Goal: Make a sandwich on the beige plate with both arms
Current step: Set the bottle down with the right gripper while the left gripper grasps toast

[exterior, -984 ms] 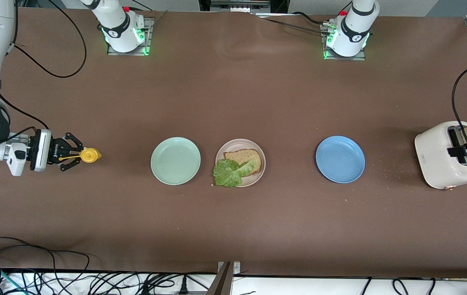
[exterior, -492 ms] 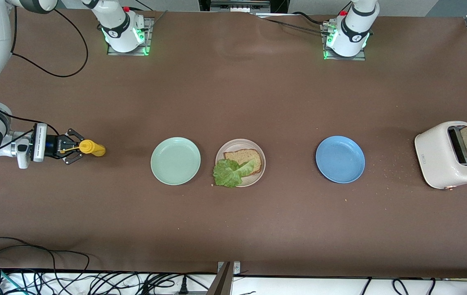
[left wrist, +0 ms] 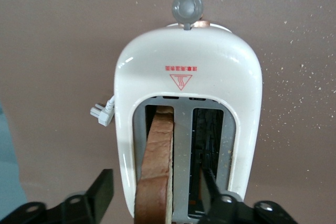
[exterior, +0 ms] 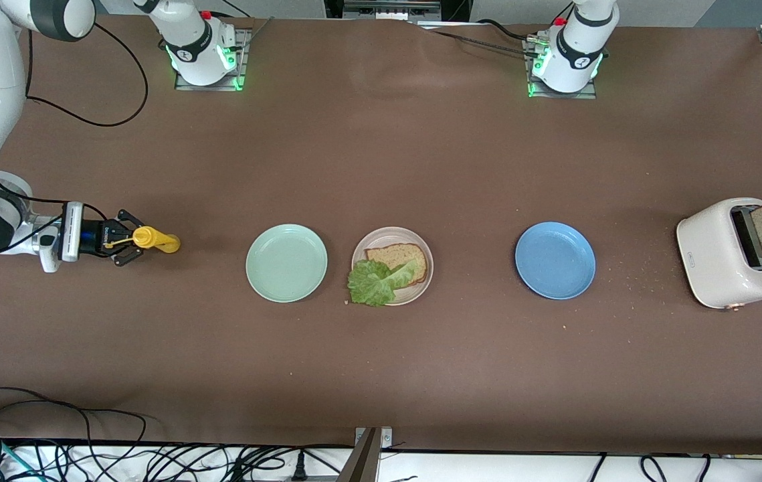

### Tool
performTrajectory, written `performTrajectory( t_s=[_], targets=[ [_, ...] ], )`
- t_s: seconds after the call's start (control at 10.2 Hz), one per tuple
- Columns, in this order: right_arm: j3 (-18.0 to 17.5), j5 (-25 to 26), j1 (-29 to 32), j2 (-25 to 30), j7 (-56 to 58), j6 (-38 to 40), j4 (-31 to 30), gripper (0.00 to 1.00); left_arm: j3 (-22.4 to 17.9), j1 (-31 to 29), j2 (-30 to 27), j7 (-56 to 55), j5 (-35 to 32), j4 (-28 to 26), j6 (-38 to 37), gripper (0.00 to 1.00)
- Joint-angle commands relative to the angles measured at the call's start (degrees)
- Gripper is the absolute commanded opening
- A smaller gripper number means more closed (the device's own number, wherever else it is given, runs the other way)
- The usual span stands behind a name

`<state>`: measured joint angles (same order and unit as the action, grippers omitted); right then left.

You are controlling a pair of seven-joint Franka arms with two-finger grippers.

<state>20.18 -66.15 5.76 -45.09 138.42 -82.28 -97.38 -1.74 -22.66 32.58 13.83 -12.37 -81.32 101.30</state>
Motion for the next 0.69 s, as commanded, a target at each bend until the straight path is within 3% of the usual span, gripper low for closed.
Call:
performTrajectory(
  t_s=[0.0, 0.59],
  targets=[
    [-0.93, -1.26, 1.80, -0.43, 2.02, 2.03, 0.26, 0.00, 0.07, -0.02, -0.50, 1.45, -0.63, 0.10, -0.48, 0.00],
    [-1.19, -1.61, 3.29, -4.29, 5.36, 1.94, 2.36, 0.00, 0.42, 0.60, -1.11, 2.07, -0.64, 5.63, -8.73, 0.00]
  ],
)
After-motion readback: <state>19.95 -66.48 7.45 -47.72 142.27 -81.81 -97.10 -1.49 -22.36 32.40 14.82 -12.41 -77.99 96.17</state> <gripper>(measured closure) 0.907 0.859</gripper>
